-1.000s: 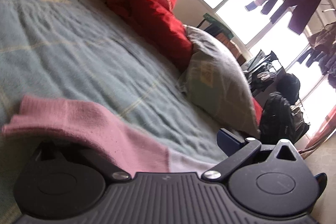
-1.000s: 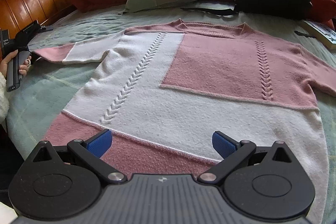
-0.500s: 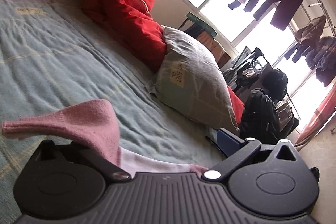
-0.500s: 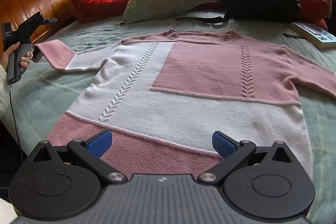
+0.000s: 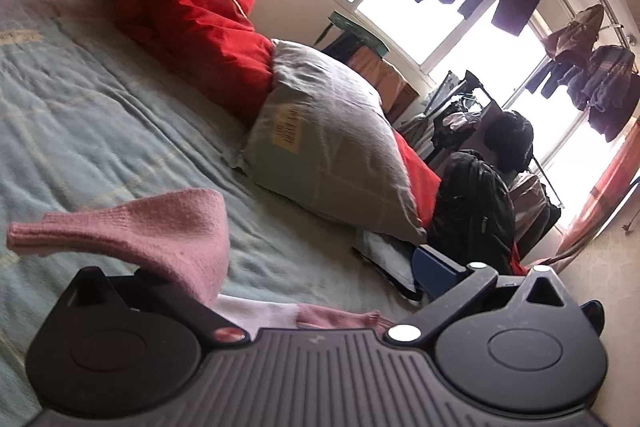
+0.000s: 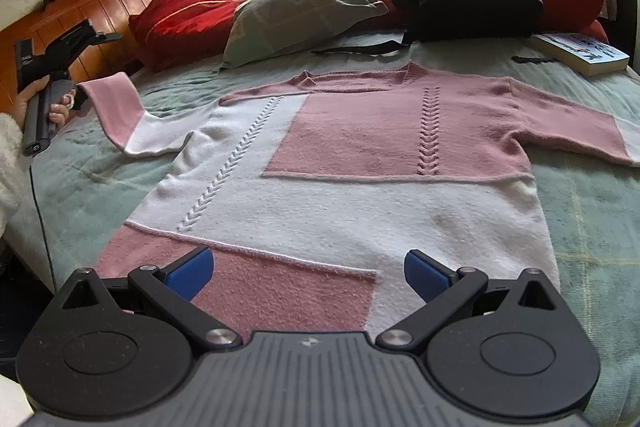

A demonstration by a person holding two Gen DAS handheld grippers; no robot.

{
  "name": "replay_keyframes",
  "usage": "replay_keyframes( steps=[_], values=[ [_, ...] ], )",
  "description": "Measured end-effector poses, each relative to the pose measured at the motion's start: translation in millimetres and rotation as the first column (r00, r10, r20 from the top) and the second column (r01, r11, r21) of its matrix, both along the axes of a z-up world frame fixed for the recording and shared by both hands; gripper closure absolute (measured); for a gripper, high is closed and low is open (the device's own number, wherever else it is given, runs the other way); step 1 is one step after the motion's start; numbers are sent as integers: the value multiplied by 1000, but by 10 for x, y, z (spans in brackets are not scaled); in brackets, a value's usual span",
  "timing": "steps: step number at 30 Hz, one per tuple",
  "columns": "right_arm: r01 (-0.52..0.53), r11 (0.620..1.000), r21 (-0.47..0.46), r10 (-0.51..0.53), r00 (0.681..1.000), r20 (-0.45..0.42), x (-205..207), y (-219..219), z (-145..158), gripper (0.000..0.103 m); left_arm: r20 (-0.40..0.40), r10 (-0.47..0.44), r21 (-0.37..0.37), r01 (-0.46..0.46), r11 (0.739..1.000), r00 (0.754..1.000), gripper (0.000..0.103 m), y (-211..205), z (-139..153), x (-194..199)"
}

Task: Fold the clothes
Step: 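Lift the pink cuff with the left gripper toward the sweater body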

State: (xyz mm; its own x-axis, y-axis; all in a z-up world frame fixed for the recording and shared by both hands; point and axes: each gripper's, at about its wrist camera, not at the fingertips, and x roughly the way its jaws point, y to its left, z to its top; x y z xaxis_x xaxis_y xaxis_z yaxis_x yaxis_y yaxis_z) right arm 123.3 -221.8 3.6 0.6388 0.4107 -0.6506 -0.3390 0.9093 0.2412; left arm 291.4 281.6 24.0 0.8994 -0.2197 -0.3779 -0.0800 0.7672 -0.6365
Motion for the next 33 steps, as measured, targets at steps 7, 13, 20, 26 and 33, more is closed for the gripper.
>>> replay_keyframes(
  steps=[7,13,20,26,33],
  values=[
    [-36,999,37,36,999,-6,-27,-92,-5,0,-6,-25,11,25,1000,1000,1,-309,112,115],
    [-66,996,66,68,997,-24,-58,-132,-14,0,-14,-54,19,54,998,998,1,-594,184,187],
    [-70,994,82,72,997,-29,-127,-194,-51,0,-17,-85,11,86,996,996,1,-906,308,299],
    [-72,993,96,76,997,-33,-186,-247,-83,0,-23,-96,14,96,995,995,1,-1163,372,383],
    [-68,993,101,71,997,-26,-260,-354,-82,0,-33,-103,12,103,995,994,1,-1439,412,461]
  ],
)
